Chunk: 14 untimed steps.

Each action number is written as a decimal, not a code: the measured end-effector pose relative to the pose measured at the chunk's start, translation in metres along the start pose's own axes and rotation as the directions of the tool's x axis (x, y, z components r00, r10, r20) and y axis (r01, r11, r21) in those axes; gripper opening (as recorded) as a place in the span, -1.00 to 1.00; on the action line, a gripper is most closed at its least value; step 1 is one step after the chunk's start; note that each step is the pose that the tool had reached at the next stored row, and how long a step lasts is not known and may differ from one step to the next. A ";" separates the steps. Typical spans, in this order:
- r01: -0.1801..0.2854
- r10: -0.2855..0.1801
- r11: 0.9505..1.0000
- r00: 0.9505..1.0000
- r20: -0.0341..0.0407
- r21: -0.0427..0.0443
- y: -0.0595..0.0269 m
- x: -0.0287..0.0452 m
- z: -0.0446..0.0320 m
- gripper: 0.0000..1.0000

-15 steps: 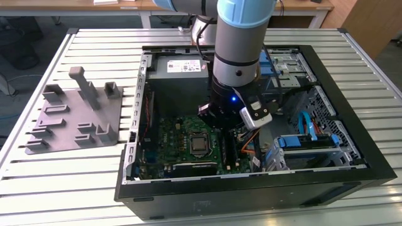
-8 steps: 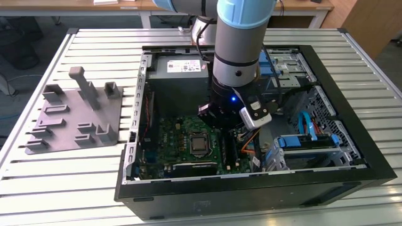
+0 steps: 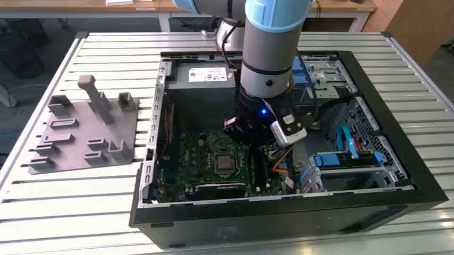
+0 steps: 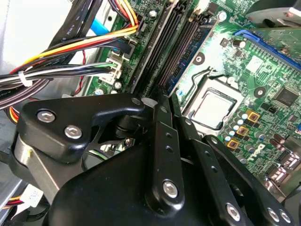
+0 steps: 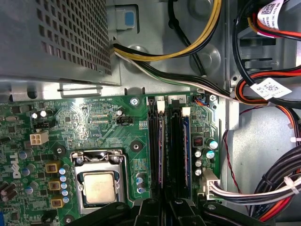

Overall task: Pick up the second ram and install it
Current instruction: 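Insert the second ram into the second slot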

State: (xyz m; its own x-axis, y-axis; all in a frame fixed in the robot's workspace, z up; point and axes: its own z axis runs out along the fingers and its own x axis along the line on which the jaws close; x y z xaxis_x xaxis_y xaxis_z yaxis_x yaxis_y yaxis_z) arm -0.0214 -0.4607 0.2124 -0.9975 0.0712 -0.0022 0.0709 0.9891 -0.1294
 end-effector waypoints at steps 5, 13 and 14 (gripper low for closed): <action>0.002 -0.002 1.000 1.000 0.000 0.004 -0.0003 0.0000 -0.0025 -0.72; 0.009 -0.009 1.000 1.000 -0.002 0.012 -0.0009 -0.0012 -0.0072 -0.72; 0.013 -0.013 1.000 1.000 -0.005 0.013 -0.0008 -0.0020 -0.0073 -0.72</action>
State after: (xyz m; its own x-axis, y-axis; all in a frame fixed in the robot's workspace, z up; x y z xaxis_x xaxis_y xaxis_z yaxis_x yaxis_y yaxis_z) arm -0.0194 -0.4607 0.2197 -0.9982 0.0592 0.0041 0.0580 0.9882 -0.1421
